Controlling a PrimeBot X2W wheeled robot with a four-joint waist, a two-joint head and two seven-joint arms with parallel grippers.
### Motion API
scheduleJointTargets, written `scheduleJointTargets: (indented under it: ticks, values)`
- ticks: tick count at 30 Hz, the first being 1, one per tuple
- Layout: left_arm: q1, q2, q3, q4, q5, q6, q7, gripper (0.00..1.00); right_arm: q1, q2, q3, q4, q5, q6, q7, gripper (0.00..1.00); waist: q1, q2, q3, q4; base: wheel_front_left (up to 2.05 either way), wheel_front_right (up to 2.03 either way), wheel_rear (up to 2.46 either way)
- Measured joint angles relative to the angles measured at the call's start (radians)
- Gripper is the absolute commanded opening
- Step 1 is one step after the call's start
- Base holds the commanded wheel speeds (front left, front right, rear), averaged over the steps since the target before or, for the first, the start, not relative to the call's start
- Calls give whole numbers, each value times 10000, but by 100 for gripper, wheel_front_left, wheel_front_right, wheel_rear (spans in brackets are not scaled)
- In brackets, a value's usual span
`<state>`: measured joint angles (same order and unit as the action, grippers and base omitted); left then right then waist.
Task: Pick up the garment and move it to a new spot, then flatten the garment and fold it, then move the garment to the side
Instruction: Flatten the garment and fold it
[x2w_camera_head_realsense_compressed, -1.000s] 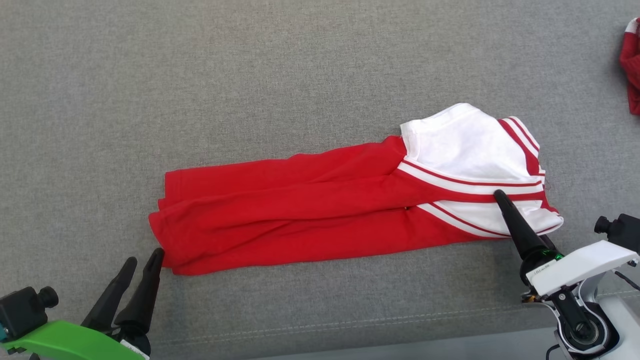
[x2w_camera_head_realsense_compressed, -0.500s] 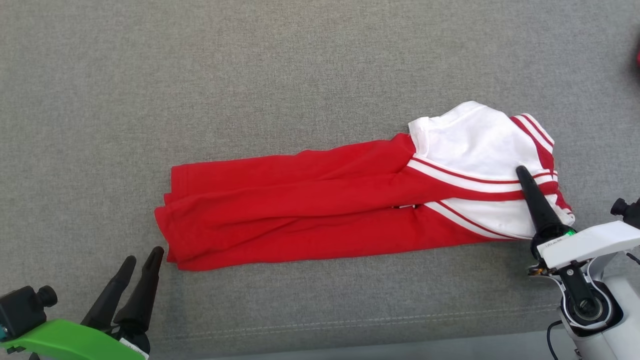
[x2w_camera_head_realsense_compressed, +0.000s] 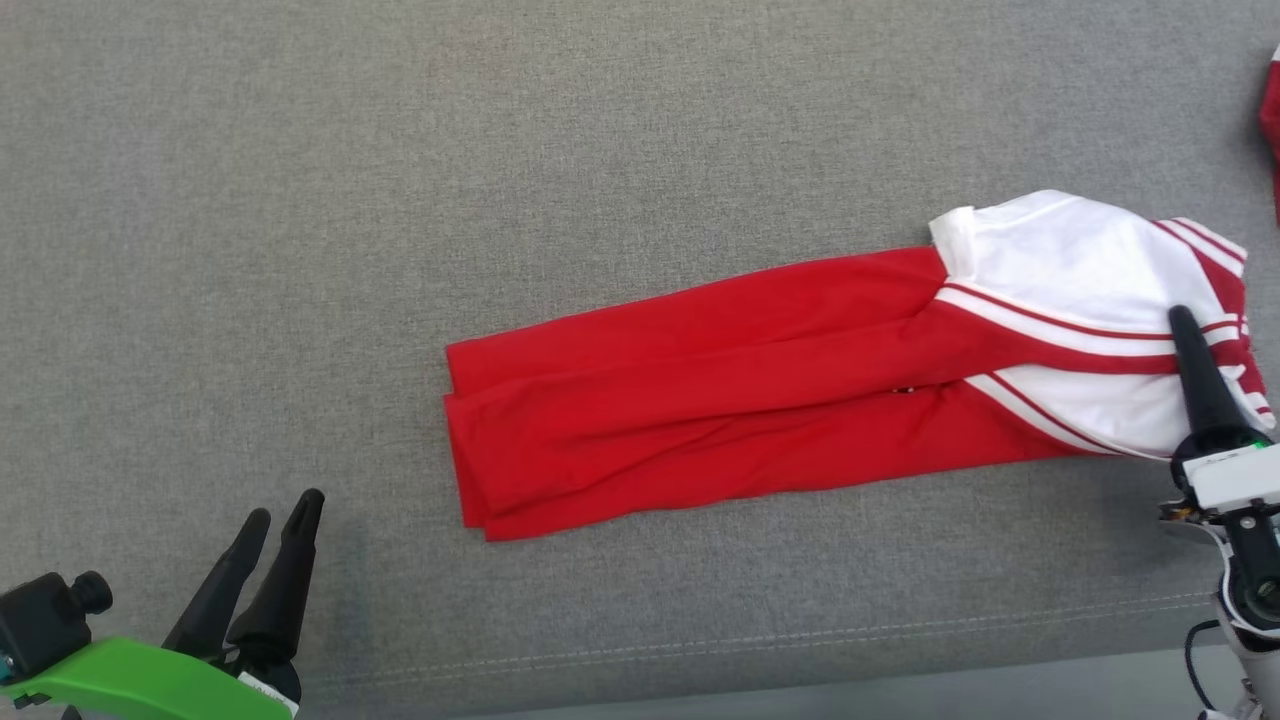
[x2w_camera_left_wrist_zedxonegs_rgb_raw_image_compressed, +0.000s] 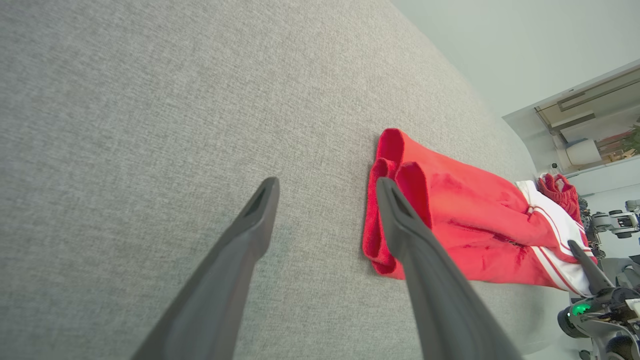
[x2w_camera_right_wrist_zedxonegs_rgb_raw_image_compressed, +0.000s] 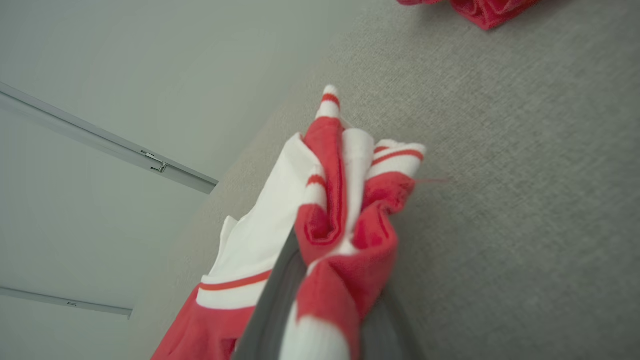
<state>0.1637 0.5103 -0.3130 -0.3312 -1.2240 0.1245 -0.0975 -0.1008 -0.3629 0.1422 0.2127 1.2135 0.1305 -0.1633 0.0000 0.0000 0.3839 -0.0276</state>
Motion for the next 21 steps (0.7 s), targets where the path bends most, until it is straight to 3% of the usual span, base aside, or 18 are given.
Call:
scheduleJointTargets:
  ticks: [11, 21]
  values:
    - [-26, -153, -71, 27, 10, 0, 2, 100, 16, -1547, -610, 12, -719, -2, -178, 0, 0, 0, -56, -126, 0, 0, 0]
    - [-97, -299, -297, 341, 58, 2, 48, 100, -158, -2125, 1262, -2383, -2182, -2, 171, 0, 0, 0, -461, 4, 0, 0, 0]
